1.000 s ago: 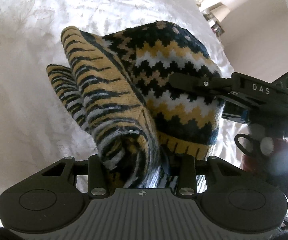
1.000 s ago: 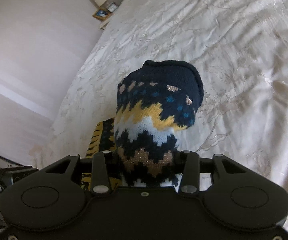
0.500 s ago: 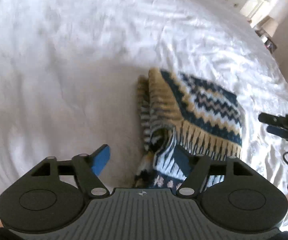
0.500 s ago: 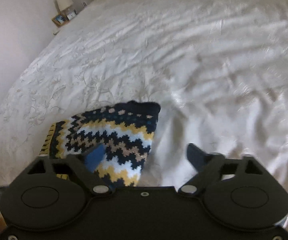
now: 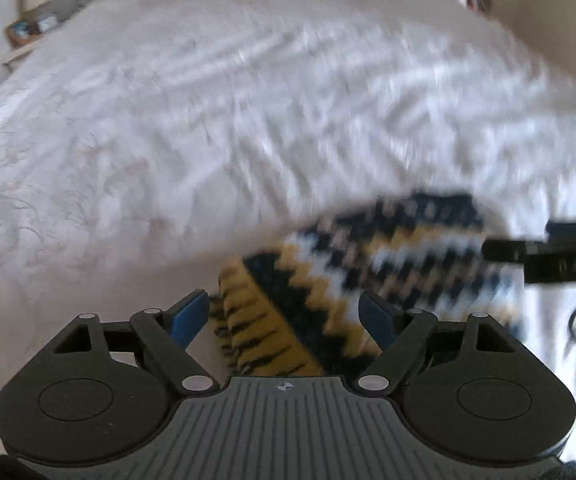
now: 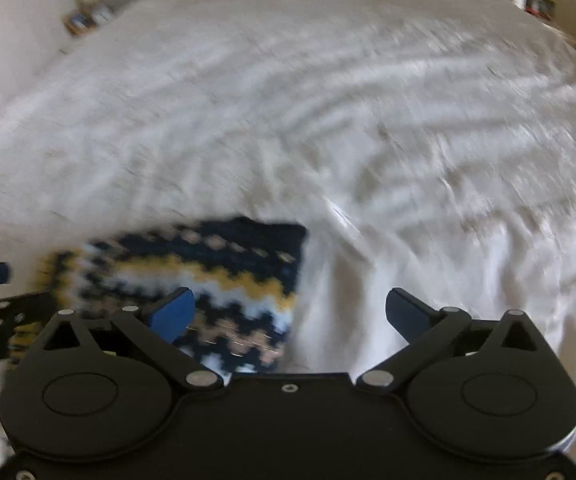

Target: Fold small clothes

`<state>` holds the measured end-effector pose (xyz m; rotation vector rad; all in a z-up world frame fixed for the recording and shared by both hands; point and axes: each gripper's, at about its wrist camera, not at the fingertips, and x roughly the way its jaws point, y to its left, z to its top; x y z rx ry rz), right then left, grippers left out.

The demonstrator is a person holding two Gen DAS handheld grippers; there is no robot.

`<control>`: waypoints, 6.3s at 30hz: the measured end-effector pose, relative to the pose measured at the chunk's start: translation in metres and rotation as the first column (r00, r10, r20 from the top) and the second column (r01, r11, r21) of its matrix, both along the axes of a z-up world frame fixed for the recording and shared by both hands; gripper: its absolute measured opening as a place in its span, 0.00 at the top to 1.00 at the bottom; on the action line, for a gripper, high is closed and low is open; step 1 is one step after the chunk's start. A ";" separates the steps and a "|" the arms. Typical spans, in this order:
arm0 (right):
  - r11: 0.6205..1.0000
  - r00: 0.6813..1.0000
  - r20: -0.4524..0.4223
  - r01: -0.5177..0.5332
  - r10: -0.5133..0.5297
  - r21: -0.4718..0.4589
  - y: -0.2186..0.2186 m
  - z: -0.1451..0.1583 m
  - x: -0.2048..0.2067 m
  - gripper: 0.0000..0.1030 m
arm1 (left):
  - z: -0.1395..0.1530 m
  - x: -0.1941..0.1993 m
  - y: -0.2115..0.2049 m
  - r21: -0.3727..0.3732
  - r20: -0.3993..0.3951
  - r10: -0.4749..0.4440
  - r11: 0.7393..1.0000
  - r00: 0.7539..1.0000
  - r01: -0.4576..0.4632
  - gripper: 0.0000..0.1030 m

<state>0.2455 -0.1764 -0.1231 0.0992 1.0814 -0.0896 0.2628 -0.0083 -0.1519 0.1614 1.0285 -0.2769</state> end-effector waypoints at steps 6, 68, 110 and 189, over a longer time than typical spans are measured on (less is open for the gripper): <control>0.972 0.967 -0.103 -0.234 0.232 -0.009 0.052 -0.030 0.004 0.01 | -0.039 -0.013 0.033 -0.004 -0.126 0.035 0.999 0.991 -0.036 0.08; 1.000 0.961 0.276 -0.021 0.020 0.001 0.031 0.121 -0.183 0.01 | 0.112 -0.175 0.025 -0.044 0.226 0.162 0.987 0.961 -0.156 0.15; 1.000 0.989 0.144 0.020 -0.022 0.018 0.072 0.139 -0.237 0.03 | 0.115 -0.257 0.026 -0.075 0.050 0.212 0.975 0.976 -0.208 0.15; 0.995 0.995 0.047 0.087 -0.089 0.043 0.067 0.122 -0.215 0.03 | 0.110 -0.239 0.011 0.031 -0.008 0.175 0.984 0.984 -0.175 0.21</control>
